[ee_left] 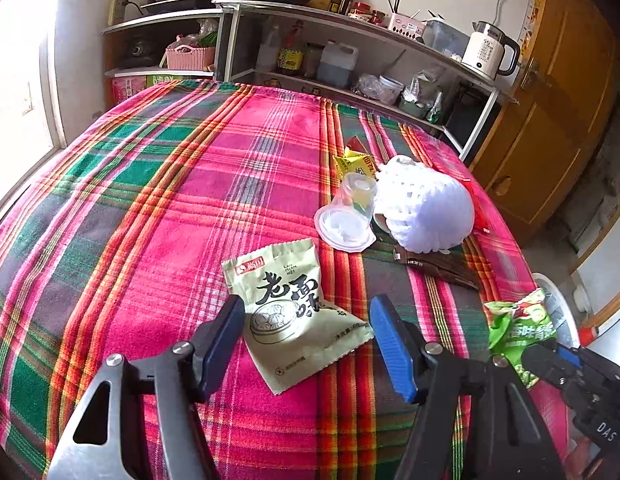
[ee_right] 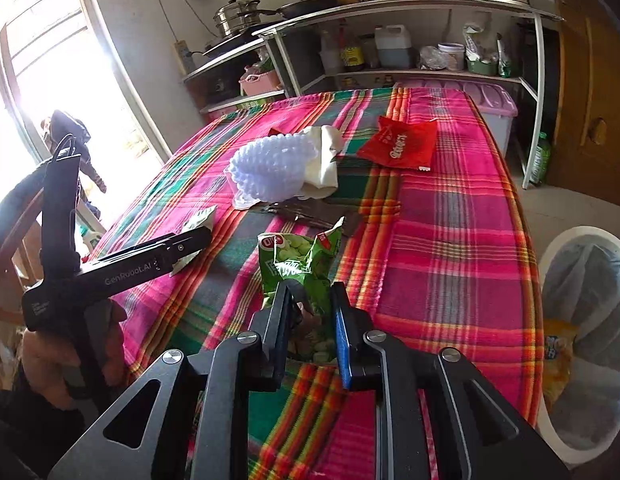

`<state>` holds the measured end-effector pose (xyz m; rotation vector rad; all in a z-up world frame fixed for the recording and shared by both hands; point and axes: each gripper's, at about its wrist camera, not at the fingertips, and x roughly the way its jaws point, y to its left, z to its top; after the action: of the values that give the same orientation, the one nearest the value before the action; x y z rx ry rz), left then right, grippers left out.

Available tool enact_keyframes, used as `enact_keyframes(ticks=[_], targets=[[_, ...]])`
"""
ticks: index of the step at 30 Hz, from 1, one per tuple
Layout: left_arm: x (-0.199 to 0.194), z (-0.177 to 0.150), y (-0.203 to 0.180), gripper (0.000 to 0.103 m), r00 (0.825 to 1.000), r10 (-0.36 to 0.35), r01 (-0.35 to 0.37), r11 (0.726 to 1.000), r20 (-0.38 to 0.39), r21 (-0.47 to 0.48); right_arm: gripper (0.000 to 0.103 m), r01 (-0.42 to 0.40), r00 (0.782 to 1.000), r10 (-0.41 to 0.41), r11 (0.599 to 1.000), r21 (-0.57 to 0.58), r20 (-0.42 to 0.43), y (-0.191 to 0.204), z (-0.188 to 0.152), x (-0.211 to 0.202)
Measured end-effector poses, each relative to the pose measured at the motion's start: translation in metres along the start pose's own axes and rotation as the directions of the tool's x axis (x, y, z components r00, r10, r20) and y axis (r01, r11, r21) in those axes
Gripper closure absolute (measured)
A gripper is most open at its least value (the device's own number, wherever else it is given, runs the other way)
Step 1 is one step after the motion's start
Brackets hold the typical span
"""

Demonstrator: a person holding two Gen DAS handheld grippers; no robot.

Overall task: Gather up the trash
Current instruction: 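Grasp the green snack packet with the right tool, then grasp the beige noodle seasoning packet with the left tool while the right tool holds the green packet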

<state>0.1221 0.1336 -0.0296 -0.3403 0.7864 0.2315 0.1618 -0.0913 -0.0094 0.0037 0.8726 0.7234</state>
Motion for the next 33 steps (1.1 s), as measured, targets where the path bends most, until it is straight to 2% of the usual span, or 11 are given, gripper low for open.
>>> enact_keyframes(ticks=[8, 15, 17, 23, 33], targets=[[0.000, -0.009, -0.017, 0.035, 0.992, 0.128, -0.126, 0.986, -0.010, 0.109, 0.082, -0.012, 1.000, 0.011, 1.000, 0.019, 0.016, -0.006, -0.003, -0.004], [-0.006, -0.010, -0.014, 0.046, 0.991, 0.135, -0.134, 0.986, -0.007, 0.097, 0.082, -0.004, 1.000, 0.002, 0.999, 0.037, 0.029, -0.016, -0.005, -0.012], [-0.008, -0.010, -0.011, 0.054, 0.993, 0.117, -0.116, 0.989, -0.004, 0.088, 0.082, 0.001, 0.999, -0.002, 0.999, 0.044, 0.035, -0.020, -0.005, -0.013], [-0.018, -0.013, -0.006, 0.064, 1.000, 0.010, -0.010, 0.998, -0.001, 0.056, 0.082, 0.010, 0.999, -0.013, 0.999, 0.048, 0.050, -0.020, -0.007, -0.022], [-0.045, -0.018, -0.041, 0.067, 0.989, -0.138, 0.131, 0.982, 0.044, 0.138, 0.082, 0.043, 0.996, -0.049, 0.997, 0.067, 0.078, -0.027, -0.016, -0.045]])
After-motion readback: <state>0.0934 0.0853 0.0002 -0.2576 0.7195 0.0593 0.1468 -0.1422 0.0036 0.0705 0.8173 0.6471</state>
